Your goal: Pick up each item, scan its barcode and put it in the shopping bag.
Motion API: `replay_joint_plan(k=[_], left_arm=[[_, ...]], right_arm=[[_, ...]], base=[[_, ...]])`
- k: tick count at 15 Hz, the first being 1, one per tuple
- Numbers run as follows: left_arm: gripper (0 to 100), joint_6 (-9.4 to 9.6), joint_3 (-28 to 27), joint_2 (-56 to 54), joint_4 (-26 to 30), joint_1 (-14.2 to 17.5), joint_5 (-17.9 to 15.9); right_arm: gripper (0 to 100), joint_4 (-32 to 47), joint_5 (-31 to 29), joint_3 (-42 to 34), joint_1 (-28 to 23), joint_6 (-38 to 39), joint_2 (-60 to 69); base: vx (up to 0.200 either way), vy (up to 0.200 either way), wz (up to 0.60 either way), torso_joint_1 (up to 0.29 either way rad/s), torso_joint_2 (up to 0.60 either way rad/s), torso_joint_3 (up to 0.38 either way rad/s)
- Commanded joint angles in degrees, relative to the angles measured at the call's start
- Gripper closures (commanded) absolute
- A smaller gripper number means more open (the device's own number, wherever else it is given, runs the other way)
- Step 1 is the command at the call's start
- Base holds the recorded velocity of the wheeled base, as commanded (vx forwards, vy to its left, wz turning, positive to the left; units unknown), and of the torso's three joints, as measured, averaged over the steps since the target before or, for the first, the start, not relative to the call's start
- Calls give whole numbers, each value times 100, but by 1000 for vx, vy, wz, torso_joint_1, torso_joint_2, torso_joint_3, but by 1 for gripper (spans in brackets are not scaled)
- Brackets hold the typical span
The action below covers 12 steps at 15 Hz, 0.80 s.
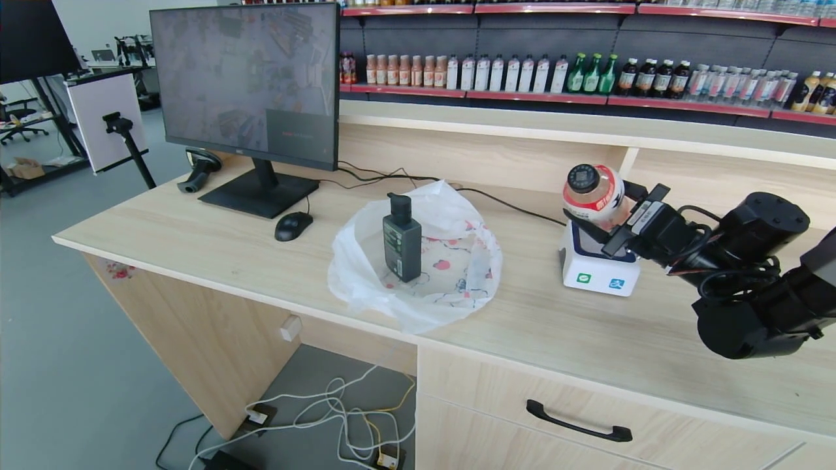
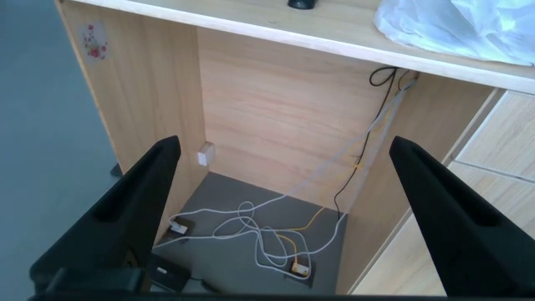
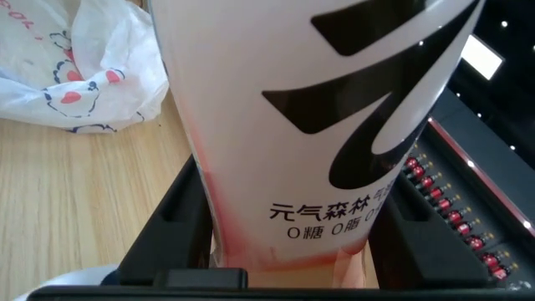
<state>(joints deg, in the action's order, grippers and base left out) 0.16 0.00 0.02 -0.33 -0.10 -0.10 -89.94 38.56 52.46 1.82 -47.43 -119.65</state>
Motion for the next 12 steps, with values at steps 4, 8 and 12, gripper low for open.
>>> replay_joint_plan(k=[4, 8, 12], left_arm=[[0, 2, 0, -2, -2, 1, 1], [0, 2, 0, -2, 7, 1, 1], [0, 2, 0, -2, 7, 1, 1]], right_arm=[[100, -6, 3, -16, -59, 41, 82], [100, -6, -103, -174, -59, 112, 258], [100, -6, -622, -746, -67, 410, 856]], base=[[0, 0, 0, 0, 0, 0], [0, 0, 0, 0, 0, 0], [0, 0, 0, 0, 0, 0]])
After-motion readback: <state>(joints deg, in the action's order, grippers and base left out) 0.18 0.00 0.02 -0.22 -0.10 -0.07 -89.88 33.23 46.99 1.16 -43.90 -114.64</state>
